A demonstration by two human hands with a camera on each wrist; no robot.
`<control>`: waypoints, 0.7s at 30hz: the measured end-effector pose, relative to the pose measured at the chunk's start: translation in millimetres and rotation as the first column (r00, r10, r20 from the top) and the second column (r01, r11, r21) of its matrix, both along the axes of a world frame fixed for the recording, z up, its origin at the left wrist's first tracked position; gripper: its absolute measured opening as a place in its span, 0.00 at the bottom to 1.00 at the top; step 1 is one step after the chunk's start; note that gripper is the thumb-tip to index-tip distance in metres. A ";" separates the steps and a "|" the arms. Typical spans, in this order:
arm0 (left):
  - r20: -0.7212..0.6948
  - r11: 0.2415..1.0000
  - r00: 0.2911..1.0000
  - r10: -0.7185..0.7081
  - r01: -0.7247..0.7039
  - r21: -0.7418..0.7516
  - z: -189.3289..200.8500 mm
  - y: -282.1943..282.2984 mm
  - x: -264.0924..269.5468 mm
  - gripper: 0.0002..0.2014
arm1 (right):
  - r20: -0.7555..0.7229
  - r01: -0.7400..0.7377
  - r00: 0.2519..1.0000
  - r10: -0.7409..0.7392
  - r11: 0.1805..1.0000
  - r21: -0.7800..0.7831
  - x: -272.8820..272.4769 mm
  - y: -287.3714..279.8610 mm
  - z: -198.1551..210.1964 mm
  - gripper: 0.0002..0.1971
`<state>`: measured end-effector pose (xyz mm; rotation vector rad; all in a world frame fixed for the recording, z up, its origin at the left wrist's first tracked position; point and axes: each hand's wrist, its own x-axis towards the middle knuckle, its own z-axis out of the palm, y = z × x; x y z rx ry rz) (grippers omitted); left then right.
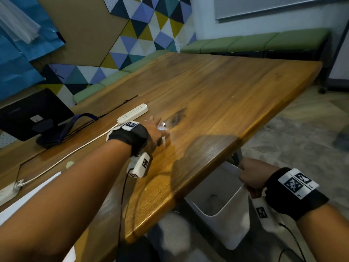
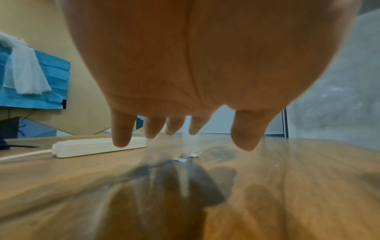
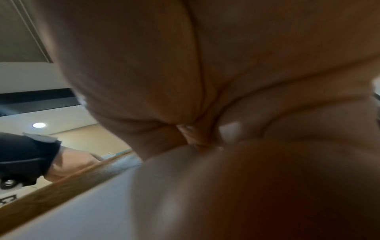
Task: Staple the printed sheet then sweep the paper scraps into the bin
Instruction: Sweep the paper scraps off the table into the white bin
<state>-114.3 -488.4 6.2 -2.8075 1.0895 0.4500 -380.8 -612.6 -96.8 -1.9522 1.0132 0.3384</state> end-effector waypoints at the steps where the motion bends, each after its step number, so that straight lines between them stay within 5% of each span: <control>1: -0.008 0.999 1.000 -0.002 0.002 0.041 -4.1 -4.0 4.8 0.38 | 0.003 0.005 1.000 -0.005 1.000 0.009 0.0 0.0 -0.1 0.14; 9: -0.089 0.975 0.993 -0.076 0.092 0.201 -31.5 -10.1 -11.1 0.35 | 0.036 0.035 0.999 -0.037 0.998 0.054 -5.5 -4.8 -1.8 0.14; 21: -0.132 0.861 0.869 -0.477 0.492 0.125 -41.0 42.8 -155.2 0.39 | 0.033 0.002 0.999 -0.002 1.000 -0.006 -6.7 -1.8 -2.7 0.16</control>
